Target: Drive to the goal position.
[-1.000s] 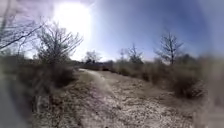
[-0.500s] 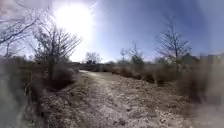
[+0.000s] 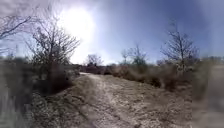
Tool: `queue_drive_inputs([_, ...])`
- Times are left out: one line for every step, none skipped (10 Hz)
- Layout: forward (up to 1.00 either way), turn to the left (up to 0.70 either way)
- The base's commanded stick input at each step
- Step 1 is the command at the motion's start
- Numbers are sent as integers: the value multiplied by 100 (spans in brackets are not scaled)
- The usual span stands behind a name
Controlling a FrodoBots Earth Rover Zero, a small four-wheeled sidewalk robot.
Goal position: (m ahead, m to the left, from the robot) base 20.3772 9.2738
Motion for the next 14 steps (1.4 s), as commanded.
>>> queue_drive_inputs([70, 2])
queue_drive_inputs([70, 2])
queue_drive_inputs([70, 2])
queue_drive_inputs([70, 2])
queue_drive_inputs([70, 2])
queue_drive_inputs([70, 2])
queue_drive_inputs([70, 2])
queue_drive_inputs([70, 3])
queue_drive_inputs([70, 6])
queue_drive_inputs([70, 8])
queue_drive_inputs([70, 9])
queue_drive_inputs([70, 9])
queue_drive_inputs([70, 9])
queue_drive_inputs([70, 6])
